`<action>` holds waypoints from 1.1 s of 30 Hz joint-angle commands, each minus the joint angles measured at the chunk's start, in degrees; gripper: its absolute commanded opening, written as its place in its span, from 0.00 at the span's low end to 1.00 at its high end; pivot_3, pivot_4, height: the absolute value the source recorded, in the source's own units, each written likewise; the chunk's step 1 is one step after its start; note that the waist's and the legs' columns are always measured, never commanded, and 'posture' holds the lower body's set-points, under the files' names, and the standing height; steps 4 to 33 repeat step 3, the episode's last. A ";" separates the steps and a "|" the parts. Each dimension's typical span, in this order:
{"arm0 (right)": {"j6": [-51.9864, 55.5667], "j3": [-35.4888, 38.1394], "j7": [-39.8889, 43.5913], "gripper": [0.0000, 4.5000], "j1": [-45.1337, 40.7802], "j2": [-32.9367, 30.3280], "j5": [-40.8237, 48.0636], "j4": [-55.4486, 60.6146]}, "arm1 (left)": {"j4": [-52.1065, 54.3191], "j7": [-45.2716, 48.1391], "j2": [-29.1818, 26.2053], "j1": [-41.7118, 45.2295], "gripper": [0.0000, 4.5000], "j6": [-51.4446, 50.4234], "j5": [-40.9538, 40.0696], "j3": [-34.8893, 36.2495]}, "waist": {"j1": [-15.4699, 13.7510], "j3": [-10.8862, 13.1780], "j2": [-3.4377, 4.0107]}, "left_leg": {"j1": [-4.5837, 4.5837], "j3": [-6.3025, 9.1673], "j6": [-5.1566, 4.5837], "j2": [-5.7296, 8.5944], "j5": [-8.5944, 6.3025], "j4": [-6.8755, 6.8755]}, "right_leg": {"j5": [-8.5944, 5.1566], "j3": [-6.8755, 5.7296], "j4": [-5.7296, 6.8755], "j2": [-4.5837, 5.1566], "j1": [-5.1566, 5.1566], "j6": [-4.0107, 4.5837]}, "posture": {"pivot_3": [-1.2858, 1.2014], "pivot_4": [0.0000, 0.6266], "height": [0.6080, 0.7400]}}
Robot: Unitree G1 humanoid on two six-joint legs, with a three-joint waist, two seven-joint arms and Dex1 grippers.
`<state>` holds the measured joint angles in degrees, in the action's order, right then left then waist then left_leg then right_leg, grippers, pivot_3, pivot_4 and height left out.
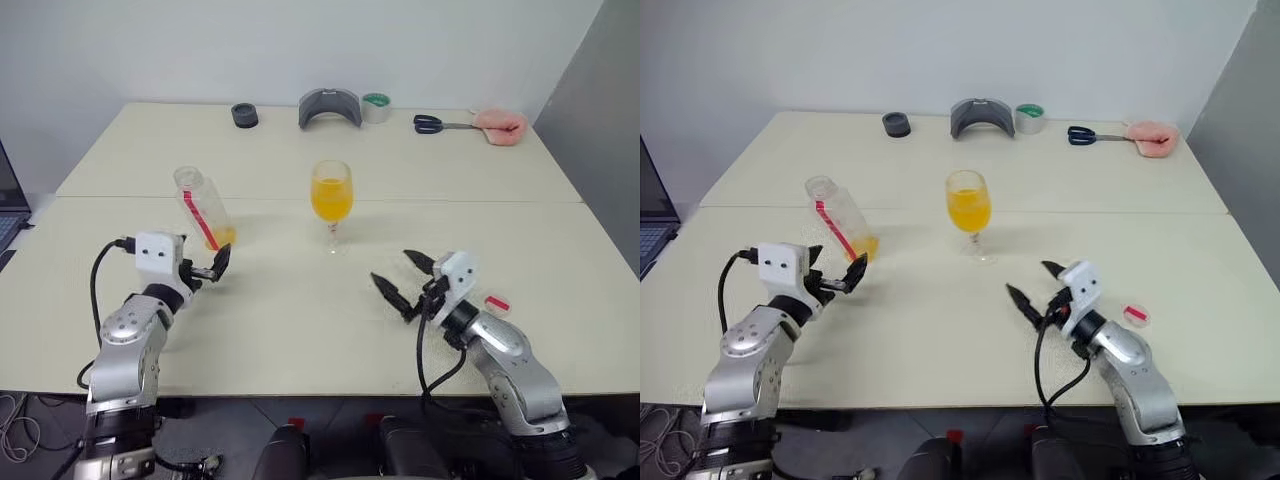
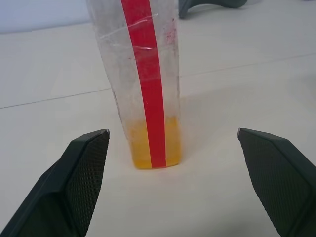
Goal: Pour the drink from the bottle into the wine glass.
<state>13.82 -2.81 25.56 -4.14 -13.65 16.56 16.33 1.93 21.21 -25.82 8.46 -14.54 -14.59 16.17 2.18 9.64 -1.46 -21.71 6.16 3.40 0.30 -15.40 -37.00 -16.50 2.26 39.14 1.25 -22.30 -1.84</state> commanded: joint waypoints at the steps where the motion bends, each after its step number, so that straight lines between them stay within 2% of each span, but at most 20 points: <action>1: -3.07 0.87 -2.07 1.00 0.00 1.43 -0.99 0.66 | 3.38 -0.91 -0.06 -0.55 0.99 1.84 -0.55 2.14 | 0.00 0.00 0.00 | 0.00 0.00 0.00 -0.01 0.00 0.00 | 0.00 -0.01 0.00 -0.05 0.00 0.00 | 0.52 0.24 1.00; 33: -3.41 0.46 -2.17 1.00 0.05 1.78 -1.38 0.28 | 3.58 -0.89 0.09 -0.81 0.99 2.15 -1.01 2.35 | 0.00 0.00 0.00 | 0.01 -0.02 0.00 -0.02 0.00 0.01 | 0.00 0.00 0.00 -0.07 0.00 0.00 | 0.52 0.24 1.00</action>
